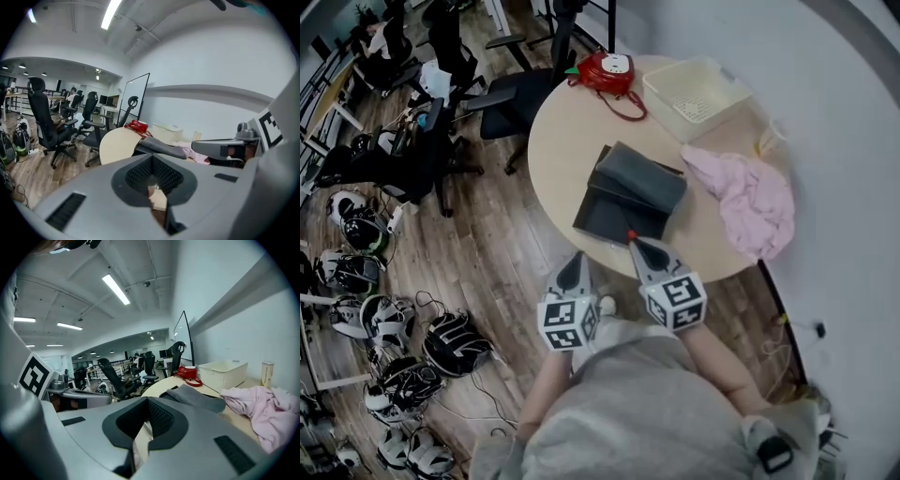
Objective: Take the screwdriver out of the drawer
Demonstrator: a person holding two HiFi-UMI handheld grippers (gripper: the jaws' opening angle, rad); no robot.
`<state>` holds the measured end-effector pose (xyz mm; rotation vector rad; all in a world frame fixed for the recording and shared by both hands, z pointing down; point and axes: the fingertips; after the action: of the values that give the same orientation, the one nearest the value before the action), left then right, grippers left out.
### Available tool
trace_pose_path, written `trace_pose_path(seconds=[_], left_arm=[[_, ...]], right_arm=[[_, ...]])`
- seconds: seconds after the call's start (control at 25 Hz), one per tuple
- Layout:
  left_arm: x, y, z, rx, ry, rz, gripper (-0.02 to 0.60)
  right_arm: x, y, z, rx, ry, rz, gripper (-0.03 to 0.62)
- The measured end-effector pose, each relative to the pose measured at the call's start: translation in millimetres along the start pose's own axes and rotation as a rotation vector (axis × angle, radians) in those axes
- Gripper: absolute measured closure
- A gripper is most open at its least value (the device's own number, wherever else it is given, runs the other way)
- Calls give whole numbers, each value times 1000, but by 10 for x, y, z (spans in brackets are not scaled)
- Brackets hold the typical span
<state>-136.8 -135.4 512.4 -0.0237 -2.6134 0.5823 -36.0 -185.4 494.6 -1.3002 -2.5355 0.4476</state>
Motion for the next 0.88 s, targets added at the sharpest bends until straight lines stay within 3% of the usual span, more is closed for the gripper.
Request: trace_pose_path(seconds=[0.4,0.88], left_arm=[[135,-616,309,52,-35,-75,583],[117,-1047,270,123,-69,-126,583]], right_arm=[[-316,-486,-141,111,-4,-38,595],[-554,-779,-611,274,-17,-56,595]])
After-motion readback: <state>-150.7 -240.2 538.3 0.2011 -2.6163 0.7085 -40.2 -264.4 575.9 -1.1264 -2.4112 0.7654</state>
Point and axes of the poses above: the fingertips, and each gripper's own axes: y backward along the fingers, x to its left, z out of its top, and after that the axes turned 13 degrees about y, right-handed
